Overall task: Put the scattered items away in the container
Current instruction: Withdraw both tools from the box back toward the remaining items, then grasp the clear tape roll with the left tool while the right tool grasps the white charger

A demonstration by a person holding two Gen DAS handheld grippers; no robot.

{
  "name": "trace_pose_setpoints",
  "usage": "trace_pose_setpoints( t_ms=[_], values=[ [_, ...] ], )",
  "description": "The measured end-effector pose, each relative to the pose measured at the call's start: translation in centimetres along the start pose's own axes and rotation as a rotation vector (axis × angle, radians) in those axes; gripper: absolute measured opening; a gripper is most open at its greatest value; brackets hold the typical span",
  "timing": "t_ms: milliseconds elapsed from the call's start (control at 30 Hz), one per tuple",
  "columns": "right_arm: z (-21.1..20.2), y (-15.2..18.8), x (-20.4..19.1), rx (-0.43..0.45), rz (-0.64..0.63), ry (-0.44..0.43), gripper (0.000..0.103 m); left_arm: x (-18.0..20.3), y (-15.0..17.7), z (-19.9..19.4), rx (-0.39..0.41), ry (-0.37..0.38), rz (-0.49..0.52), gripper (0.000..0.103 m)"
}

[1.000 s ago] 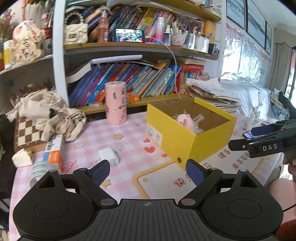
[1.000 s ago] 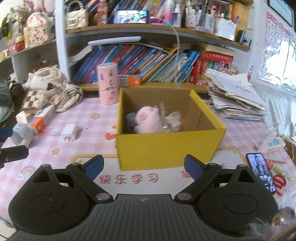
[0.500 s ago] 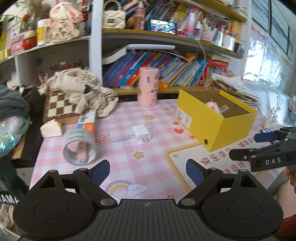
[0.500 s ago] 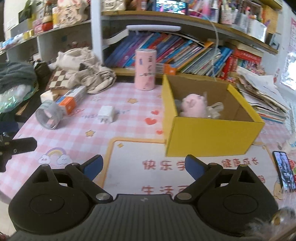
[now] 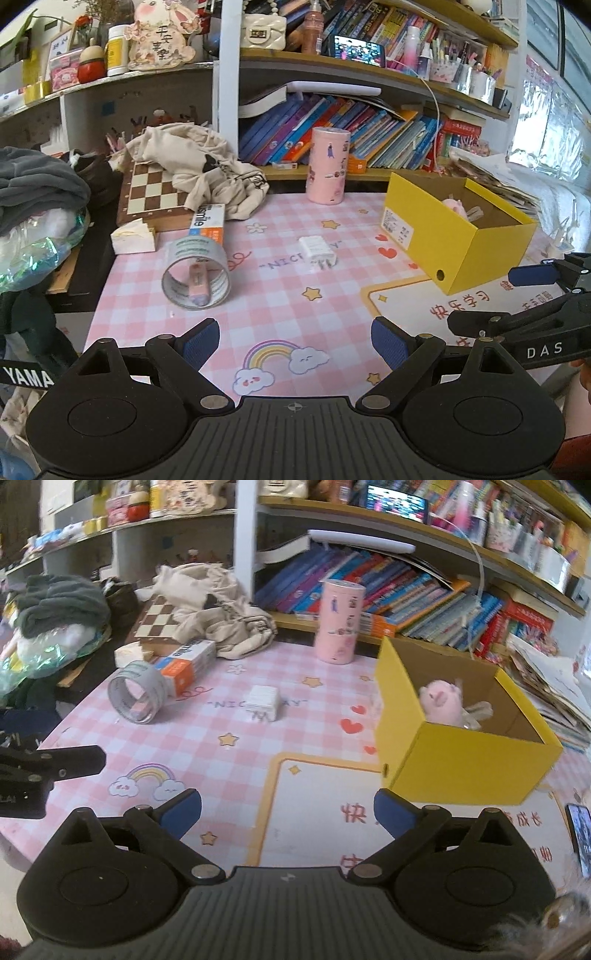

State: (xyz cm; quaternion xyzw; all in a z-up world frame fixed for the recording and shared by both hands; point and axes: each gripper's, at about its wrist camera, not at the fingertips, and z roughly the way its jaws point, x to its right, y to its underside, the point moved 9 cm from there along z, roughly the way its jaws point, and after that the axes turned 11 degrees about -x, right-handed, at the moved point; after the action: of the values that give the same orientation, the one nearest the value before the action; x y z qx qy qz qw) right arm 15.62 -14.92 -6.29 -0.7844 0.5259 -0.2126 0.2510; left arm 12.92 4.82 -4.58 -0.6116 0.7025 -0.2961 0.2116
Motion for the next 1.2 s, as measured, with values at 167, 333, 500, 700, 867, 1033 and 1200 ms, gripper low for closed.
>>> trace_pose_setpoints(
  t_ms=[167,333,500,700,867,1033,1200],
  values=[
    [0.7,-0.6,-1.4,-0.007,-0.026,-0.019,0.101,-1.6,0.5,-0.1,-0.006,-0.026,-0.037,0.091],
    [1.2,-1.1,-2.5,-0.007,-0.056,-0.041,0.101,-3.1,0.9,-0.2,-0.011,-0.054,-0.082,0.091],
    [1.9,-1.4,-2.9,-0.011,-0.069,-0.053,0.102,-3.7,1.0,0.2,-0.020,-0.069,-0.102,0.091],
    [3.1,-1.8,-2.4,-0.024,-0.060,-0.065,0.103,-3.5,0.7,1.1,-0.036,-0.074,-0.097,0.091],
    [4.5,-2.6,-2.2,-0.036,-0.063,-0.082,0.103,-3.9,0.2,2.1,-0.049,-0.096,-0.094,0.091],
    [5.9,-3.6,-2.1,-0.042,-0.080,-0.089,0.103,-4.4,-0.3,3.5,-0.064,-0.101,-0.119,0.091],
    [7.4,-4.4,-1.7,-0.063,-0.080,-0.095,0.103,-4.6,-0.8,4.9,-0.080,-0.100,-0.124,0.091]
  ],
)
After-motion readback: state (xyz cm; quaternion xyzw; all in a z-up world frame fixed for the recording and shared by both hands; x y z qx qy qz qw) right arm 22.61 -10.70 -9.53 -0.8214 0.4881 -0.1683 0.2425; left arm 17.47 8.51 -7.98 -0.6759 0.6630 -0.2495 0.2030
